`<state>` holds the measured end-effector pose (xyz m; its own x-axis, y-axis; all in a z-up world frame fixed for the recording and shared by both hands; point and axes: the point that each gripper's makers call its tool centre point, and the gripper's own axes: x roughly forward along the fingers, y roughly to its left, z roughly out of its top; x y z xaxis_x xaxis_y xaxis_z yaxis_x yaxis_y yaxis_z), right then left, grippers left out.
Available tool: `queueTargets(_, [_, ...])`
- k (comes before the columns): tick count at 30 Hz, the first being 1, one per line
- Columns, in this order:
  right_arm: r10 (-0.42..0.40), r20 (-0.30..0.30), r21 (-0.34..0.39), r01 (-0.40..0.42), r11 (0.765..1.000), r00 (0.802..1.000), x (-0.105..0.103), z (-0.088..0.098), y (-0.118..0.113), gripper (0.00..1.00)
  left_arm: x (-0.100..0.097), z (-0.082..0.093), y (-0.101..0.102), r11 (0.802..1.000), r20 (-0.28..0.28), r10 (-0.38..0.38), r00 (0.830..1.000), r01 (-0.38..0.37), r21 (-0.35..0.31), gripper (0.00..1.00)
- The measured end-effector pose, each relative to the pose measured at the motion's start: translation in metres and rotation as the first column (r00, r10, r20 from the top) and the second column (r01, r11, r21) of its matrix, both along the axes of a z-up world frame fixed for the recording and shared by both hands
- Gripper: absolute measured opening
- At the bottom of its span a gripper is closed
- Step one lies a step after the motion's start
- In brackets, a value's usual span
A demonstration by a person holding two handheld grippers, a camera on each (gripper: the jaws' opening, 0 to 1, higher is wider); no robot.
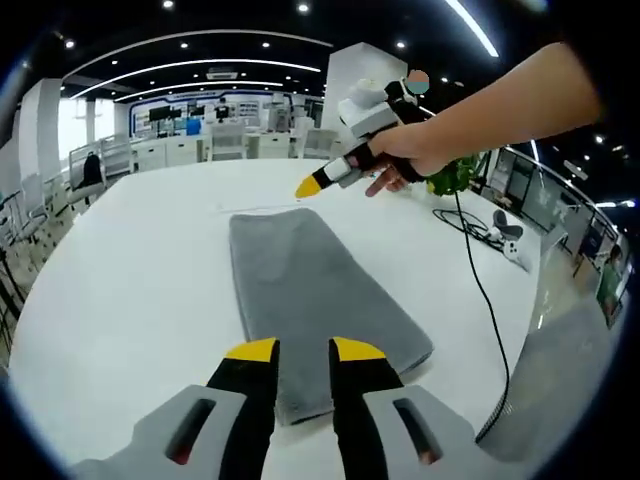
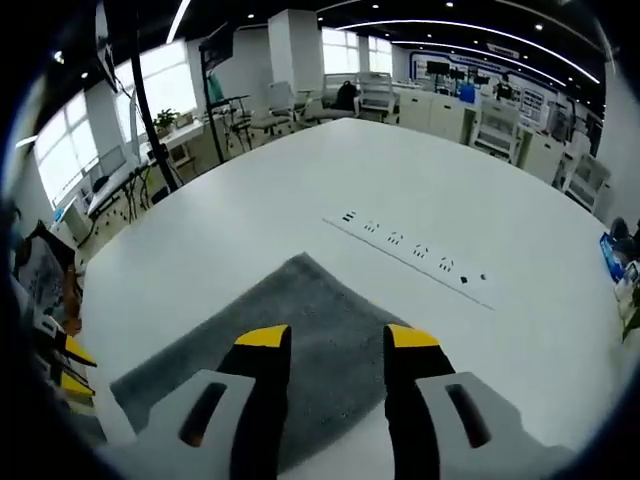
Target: Fold the towel on the table until its edges align and the towel forms a compact rectangular stack.
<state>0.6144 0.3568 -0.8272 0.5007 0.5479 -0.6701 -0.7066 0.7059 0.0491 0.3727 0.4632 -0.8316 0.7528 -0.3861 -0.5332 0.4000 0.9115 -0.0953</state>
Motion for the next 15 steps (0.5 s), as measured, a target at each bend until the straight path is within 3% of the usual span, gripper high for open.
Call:
queueTargets(4, [0.001, -0.001, 0.022, -0.001, 1.000, 1.000, -0.007, 0.004, -0.004, 0.35, 0.007, 0.004, -0.001, 1.000, -0.005, -0.011, 1.000, 0.011, 0.000, 0.23])
queueTargets(8, [-0.033, -0.008, 0.059, 0.034, 0.998, 0.999, -0.011, 0.012, -0.010, 0.35, 0.020, 0.012, 0.004, 0.999, 0.029, -0.021, 0.999, 0.019, 0.048, 0.28])
queueTargets(10, [-0.015, 0.046, 0.018, 0.014, 1.000, 0.999, -0.014, 0.018, -0.012, 0.35, 0.026, 0.014, 0.006, 0.998, 0.028, -0.023, 0.999, 0.021, 0.059, 0.30])
queueTargets(15, [-0.044, 0.020, 0.062, 0.042, 0.997, 0.999, -0.033, 0.022, -0.013, 0.34, 0.042, 0.017, 0.008, 0.995, 0.030, -0.031, 0.999, 0.028, 0.093, 0.36])
